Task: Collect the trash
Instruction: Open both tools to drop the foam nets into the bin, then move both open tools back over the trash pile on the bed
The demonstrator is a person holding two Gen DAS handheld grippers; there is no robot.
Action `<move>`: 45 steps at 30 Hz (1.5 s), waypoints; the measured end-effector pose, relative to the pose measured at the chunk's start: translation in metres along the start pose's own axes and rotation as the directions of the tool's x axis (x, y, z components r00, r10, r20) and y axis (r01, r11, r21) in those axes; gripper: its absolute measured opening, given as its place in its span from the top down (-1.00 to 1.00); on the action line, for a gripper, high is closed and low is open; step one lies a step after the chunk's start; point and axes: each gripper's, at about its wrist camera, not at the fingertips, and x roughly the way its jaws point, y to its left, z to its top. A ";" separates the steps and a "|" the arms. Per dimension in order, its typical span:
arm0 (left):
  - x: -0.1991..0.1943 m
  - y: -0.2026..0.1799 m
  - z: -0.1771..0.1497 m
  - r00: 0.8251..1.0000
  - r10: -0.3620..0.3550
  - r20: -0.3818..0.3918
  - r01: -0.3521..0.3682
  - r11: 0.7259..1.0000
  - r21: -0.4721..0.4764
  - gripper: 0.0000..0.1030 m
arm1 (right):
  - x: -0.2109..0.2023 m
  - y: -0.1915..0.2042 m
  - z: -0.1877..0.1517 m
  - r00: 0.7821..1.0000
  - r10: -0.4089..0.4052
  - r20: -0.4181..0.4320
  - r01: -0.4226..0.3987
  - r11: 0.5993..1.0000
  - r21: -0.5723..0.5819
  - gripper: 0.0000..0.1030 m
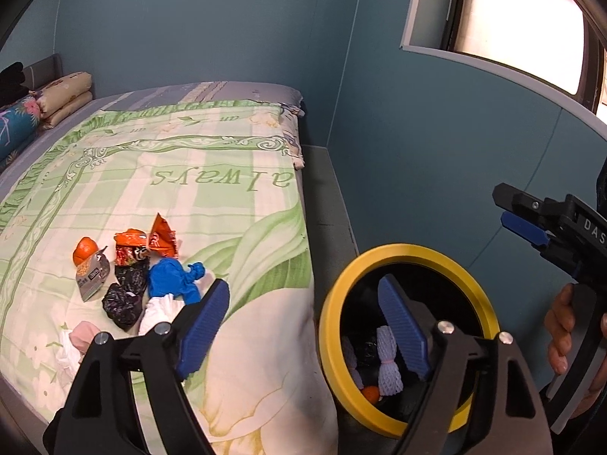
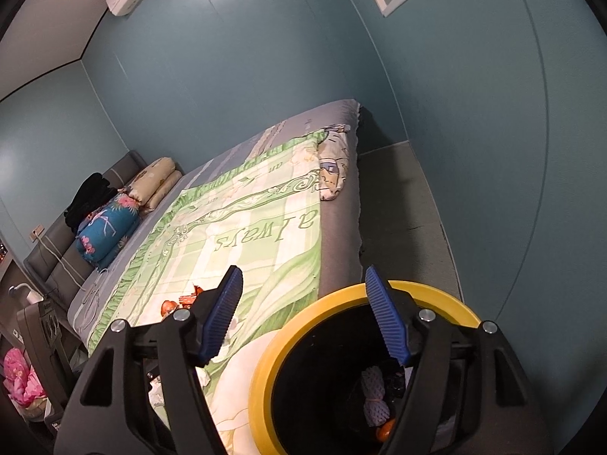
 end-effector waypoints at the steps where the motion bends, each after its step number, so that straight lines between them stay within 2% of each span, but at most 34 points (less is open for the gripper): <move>1: -0.002 0.003 0.000 1.000 0.003 0.005 -0.003 1.000 -0.006 -0.53 | 0.000 0.003 0.000 1.000 0.003 0.001 -0.003 1.000 -0.006 -0.27; 9: -0.016 0.025 0.001 0.998 0.047 0.030 -0.046 0.998 -0.033 -0.62 | -0.003 0.027 0.001 0.999 0.033 0.002 -0.032 0.998 -0.054 -0.34; 21: -0.042 0.073 -0.001 0.989 0.140 0.055 -0.135 0.987 -0.091 -0.67 | 0.007 0.073 -0.001 0.995 0.095 -0.043 -0.099 0.986 -0.131 -0.41; 32: -0.064 0.123 -0.011 0.970 0.238 0.038 -0.229 0.959 -0.166 -0.68 | 0.021 0.114 -0.011 0.985 0.138 -0.099 -0.156 0.968 -0.199 -0.43; 45: -0.080 0.158 -0.035 0.951 0.308 0.008 -0.298 0.927 -0.228 -0.69 | 0.040 0.149 -0.027 0.972 0.163 -0.168 -0.203 0.945 -0.255 -0.43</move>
